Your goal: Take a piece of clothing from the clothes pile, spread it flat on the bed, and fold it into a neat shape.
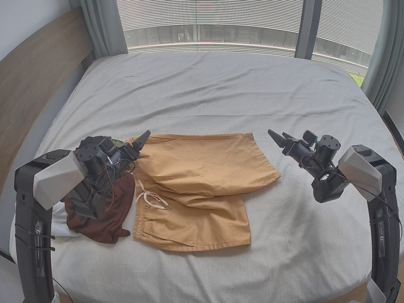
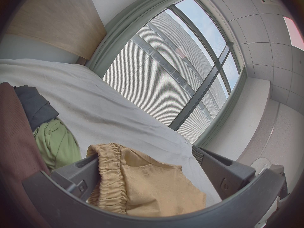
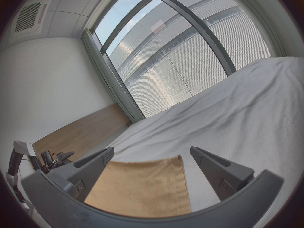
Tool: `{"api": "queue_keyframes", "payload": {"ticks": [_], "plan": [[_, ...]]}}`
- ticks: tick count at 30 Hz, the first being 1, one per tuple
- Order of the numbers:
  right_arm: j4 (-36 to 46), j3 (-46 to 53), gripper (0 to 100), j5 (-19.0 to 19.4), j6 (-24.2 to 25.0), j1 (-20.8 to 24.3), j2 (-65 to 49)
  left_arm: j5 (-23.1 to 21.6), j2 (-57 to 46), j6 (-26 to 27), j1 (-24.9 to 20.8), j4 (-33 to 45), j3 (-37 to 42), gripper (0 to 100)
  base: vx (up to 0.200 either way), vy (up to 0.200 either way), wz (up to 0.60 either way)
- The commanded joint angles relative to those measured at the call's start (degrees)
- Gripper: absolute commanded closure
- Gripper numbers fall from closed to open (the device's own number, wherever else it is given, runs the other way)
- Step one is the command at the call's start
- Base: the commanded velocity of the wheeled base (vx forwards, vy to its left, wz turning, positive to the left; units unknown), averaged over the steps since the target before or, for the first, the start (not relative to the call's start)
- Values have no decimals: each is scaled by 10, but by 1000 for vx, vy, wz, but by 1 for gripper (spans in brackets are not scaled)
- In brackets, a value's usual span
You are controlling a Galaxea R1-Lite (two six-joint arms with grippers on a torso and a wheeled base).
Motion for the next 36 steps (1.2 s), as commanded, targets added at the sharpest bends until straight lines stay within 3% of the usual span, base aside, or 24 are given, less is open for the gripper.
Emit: {"api": "queue_keyframes", "payload": {"ticks": [1, 9, 17, 22, 26, 30, 36], "plan": [[-48, 143, 0, 1, -13, 15, -67, -1, -31, 2, 0, 1, 72, 0, 0, 0, 0], [-70, 276, 0, 2, -18, 56, -107, -9, -79, 39, 15, 6, 172, 0, 0, 0, 0], [-70, 299, 0, 2, -27, 78, -83, -15, -138, 48, 26, 1, 250, 0, 0, 0, 0], [-69, 310, 0, 3, -24, 93, -62, -60, -194, 48, 14, 1, 313, 0, 0, 0, 0], [-69, 318, 0, 3, -24, 99, -39, -89, -196, 61, 4, 0, 343, 0, 0, 0, 0], [-69, 325, 0, 3, -24, 109, -27, -92, -174, 80, -23, 0, 360, 0, 0, 0, 0], [-73, 325, 0, 3, -24, 125, 7, -91, -159, 94, -29, -1, 359, 0, 0, 0, 0]]}}
